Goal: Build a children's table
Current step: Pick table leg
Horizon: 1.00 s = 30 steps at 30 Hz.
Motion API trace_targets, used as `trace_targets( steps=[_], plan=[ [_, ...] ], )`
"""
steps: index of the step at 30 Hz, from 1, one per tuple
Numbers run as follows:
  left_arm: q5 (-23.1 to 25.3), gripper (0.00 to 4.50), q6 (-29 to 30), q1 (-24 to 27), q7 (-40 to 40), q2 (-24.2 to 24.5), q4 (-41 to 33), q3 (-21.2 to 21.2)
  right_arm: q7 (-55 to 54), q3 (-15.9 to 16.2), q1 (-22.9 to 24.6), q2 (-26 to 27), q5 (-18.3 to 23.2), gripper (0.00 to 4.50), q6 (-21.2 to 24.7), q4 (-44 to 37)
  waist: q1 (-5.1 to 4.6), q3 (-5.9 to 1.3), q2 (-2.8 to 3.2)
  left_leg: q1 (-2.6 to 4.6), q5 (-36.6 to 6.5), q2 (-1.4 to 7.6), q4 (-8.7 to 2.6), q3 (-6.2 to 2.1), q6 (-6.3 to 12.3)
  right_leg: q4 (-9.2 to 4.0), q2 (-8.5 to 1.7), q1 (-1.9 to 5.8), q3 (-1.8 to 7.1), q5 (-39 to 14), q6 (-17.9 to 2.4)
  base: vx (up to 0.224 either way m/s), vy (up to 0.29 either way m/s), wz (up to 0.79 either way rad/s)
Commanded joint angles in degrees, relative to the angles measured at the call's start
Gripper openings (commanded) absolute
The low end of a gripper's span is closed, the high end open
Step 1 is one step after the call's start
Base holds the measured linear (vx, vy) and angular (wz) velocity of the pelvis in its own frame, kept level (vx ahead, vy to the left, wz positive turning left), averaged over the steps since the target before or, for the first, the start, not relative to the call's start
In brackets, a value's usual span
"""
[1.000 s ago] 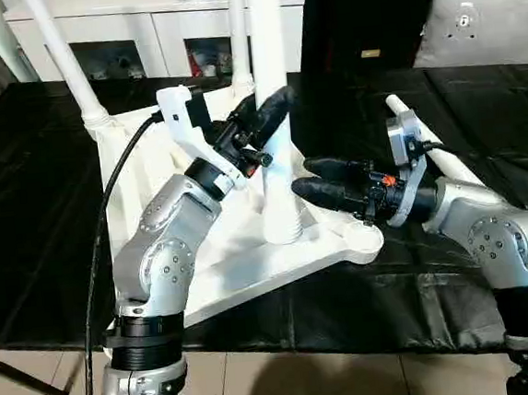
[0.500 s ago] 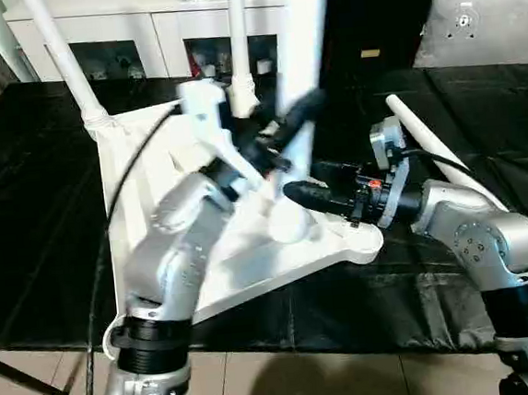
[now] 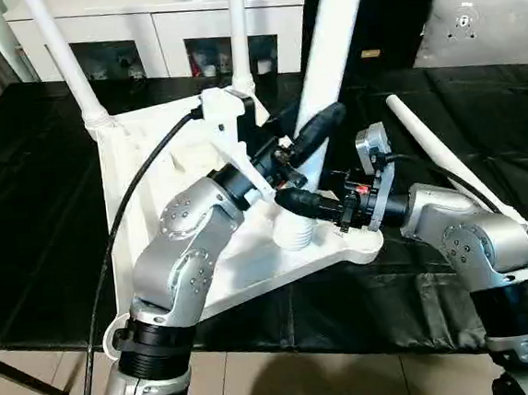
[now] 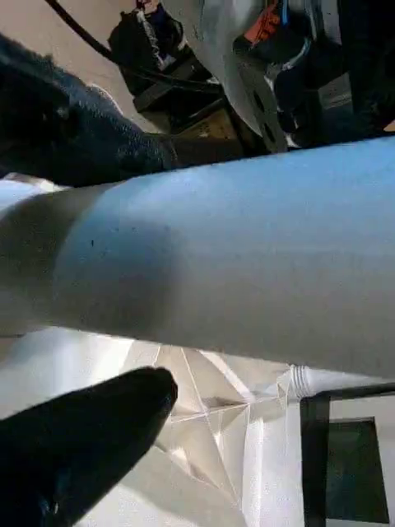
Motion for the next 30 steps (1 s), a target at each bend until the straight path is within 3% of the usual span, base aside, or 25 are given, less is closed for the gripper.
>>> trace_targets(
  steps=[1, 7, 19, 23, 30],
  plan=[
    [0.19, 1.8, -0.86, 0.23, -1.13, -0.05, -1.46, -0.7, 0.28, 0.83, -1.26, -0.15, -0.03, 3.0, -0.09, 0.6, -0.05, -4.77, -0.84, 0.12, -2.63, 3.71, -3.42, -1.33, 4.1, -3.74, -5.26, 4.02, 4.1, -17.67, -1.17, 0.0, 0.0, 0.0],
    [0.2, 1.8, -1.03, 0.35, -1.63, -0.13, -1.68, -1.29, 0.61, 1.04, -1.32, 0.1, -0.29, 2.42, 0.05, 0.97, -0.06, -4.77, -0.85, 0.15, -2.72, 3.75, -3.43, -1.34, 4.05, -3.73, -5.21, 3.96, 4.12, -17.76, -1.12, 0.0, 0.0, 0.0],
    [0.78, 1.8, -1.22, 0.62, -2.6, 0.01, -1.81, -2.11, 1.39, 1.46, -1.34, 0.0, -0.1, 2.41, 0.72, 1.44, -0.09, -4.64, -0.87, 0.13, -3.87, 3.66, -3.48, -1.37, 3.51, -4.07, -5.18, 3.88, 4.02, -20.34, 0.15, 0.0, 0.0, 0.0],
    [1.0, 1.8, -1.19, 0.61, -2.84, 0.16, -1.86, -2.28, 1.5, 0.74, -1.35, 0.38, 1.33, 2.74, 2.05, 1.06, -0.06, -4.68, -0.84, 0.12, -3.68, 3.6, -3.44, -1.36, 3.65, -4.05, -5.18, 3.91, 4.03, -19.91, -0.04, 0.0, 0.0, 0.0],
    [1.19, 1.8, -1.05, 0.72, -2.86, 0.31, -1.97, -2.41, 0.67, 1.42, -1.41, 0.34, -0.74, 3.24, 0.22, 1.84, -0.06, -4.65, -0.82, 0.14, -4.06, 3.59, -3.44, -1.3, 3.21, -4.04, -5.23, 3.89, 4.06, -20.25, -0.2, 0.0, 0.0, 0.0]
  ],
)
